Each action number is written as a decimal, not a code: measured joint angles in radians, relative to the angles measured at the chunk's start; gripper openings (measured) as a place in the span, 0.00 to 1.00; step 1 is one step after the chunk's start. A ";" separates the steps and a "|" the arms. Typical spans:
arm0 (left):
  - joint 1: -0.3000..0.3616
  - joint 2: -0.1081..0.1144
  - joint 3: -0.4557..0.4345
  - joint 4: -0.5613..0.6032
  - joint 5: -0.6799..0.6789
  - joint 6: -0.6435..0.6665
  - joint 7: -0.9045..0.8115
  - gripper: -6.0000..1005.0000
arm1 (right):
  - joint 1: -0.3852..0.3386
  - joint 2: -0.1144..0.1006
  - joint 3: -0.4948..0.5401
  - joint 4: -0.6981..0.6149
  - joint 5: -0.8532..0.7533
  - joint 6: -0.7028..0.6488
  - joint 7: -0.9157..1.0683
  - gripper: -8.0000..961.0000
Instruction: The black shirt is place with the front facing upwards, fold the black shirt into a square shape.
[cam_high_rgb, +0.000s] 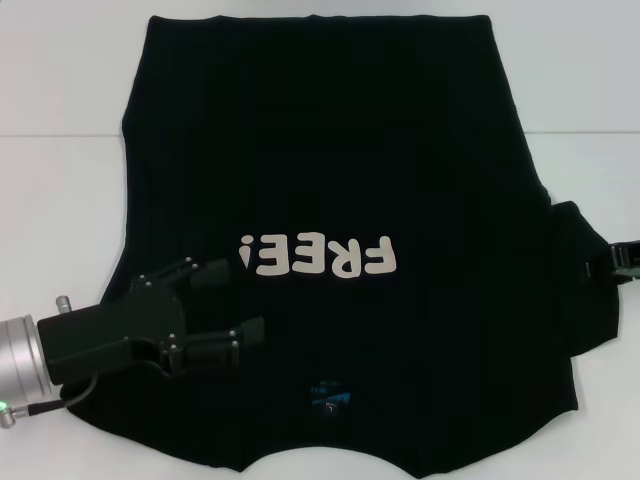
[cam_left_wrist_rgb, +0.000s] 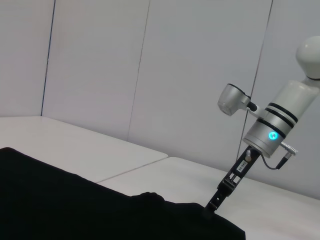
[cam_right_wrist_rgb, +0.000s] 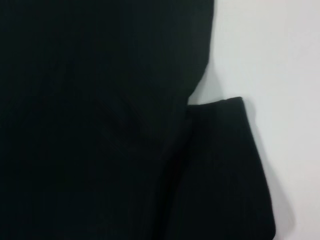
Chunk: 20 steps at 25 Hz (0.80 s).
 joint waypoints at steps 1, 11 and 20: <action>0.000 0.000 0.000 0.000 0.000 0.000 0.000 0.95 | 0.002 0.001 0.000 0.000 0.000 -0.002 0.000 0.54; 0.000 0.000 0.000 0.000 0.000 0.001 0.000 0.94 | 0.014 0.006 0.000 -0.003 -0.001 -0.017 0.003 0.54; -0.001 0.000 0.000 0.002 0.000 0.002 0.000 0.94 | 0.014 0.006 -0.057 -0.009 -0.004 -0.031 0.008 0.30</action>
